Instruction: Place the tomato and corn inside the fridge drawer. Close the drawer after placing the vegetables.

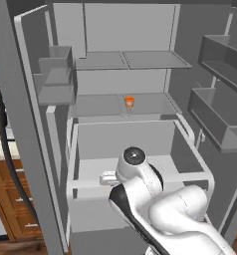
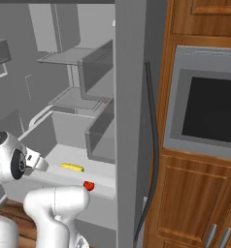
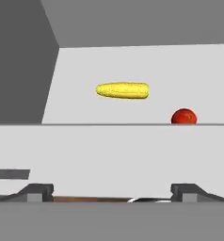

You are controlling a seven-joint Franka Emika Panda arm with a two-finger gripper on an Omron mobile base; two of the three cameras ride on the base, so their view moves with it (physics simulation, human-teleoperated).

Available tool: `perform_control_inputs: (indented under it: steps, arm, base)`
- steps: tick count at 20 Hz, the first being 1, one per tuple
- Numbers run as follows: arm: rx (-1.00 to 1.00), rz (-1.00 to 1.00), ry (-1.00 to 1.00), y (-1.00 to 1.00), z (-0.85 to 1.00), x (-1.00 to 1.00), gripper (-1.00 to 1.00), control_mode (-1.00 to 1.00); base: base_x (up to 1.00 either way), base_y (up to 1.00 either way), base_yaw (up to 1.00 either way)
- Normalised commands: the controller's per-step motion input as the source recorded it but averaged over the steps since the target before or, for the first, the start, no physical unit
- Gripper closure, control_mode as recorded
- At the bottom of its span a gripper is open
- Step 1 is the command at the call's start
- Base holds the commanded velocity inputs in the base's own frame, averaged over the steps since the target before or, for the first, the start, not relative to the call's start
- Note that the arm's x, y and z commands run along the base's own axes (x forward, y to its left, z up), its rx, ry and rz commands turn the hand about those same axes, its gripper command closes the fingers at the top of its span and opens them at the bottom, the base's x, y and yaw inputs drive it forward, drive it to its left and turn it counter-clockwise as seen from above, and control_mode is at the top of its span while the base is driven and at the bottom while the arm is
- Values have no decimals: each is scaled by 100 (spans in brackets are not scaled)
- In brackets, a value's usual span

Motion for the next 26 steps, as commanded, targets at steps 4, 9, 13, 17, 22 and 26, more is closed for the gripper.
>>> perform_control_inputs:
  steps: [4,9,13,17,22,26]
  arm:
    - [-4,1,19,33,-56,2,-100,-100]
    - [-2,0,15,17,-92,29,-100,-100]
    - [0,1,5,8,-95,53,-100,-100]
    - [0,0,-5,1,-63,72,-100,-100]
    - [0,0,-3,0,-6,82,-100,-100]
    - [0,0,-4,0,0,70,-100,-100]
  base:
    - [0,0,0]
    - [0,0,0]
    - [0,0,0]
    - [0,0,0]
    - [0,0,0]
    - [0,0,0]
